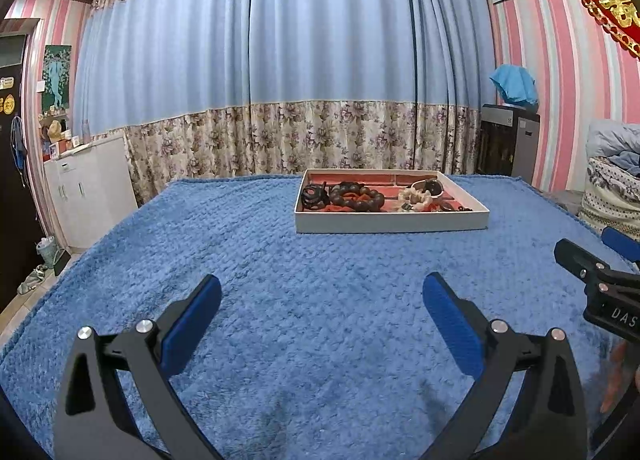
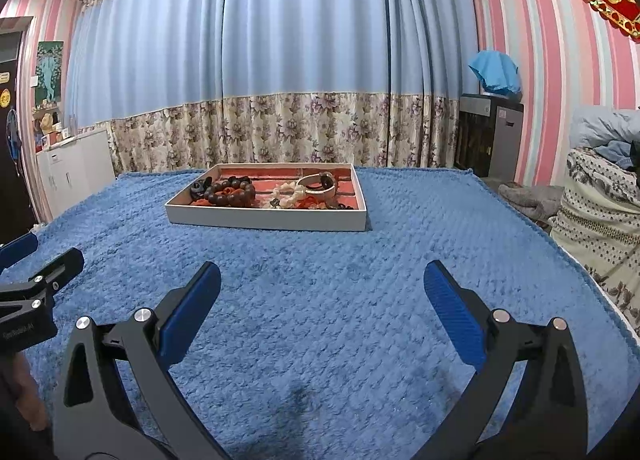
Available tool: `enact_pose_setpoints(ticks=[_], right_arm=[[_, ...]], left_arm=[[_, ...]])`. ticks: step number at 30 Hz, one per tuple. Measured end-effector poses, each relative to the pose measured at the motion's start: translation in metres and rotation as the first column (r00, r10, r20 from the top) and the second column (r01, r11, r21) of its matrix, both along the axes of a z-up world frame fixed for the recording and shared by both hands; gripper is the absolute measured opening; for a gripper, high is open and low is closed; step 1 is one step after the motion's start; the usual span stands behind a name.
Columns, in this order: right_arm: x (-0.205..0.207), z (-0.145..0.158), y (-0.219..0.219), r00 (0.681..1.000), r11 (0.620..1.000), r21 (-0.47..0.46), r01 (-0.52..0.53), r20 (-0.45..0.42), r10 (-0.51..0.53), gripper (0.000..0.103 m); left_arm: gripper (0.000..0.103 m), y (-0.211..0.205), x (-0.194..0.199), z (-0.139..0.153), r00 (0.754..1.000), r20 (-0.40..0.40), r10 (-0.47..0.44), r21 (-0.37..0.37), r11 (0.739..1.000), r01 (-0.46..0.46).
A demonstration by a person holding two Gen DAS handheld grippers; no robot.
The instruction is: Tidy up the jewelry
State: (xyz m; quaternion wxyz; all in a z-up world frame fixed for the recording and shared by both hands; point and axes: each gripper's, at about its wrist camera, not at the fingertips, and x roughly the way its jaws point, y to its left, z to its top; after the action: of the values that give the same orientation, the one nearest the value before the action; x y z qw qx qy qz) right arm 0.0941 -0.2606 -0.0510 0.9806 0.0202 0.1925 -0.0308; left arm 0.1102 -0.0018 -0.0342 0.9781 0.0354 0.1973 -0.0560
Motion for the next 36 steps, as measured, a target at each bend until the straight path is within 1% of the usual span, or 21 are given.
enact_pose_setpoints(ticks=[18,21,36], right_arm=[[-0.0004,0.0004,0.0057,1.0,1.0,0.0,-0.004,0.003,0.004,0.099],[-0.0009,0.0006,0.0057,1.0,1.0,0.0,-0.004,0.002,0.004,0.099],[-0.0004,0.0012,0.0028,1.0,1.0,0.003,0.003,0.0,-0.003,0.099]], left_arm=[[0.098,0.002,-0.0012,-0.0021,1.0,-0.007,-0.004,-0.014,1.0,0.004],[0.098,0.002,-0.0013,-0.0025,1.0,-0.003,0.008,-0.012,1.0,-0.008],[0.098,0.0018,0.0005,-0.0028,1.0,-0.009,0.004,-0.008,1.0,-0.004]])
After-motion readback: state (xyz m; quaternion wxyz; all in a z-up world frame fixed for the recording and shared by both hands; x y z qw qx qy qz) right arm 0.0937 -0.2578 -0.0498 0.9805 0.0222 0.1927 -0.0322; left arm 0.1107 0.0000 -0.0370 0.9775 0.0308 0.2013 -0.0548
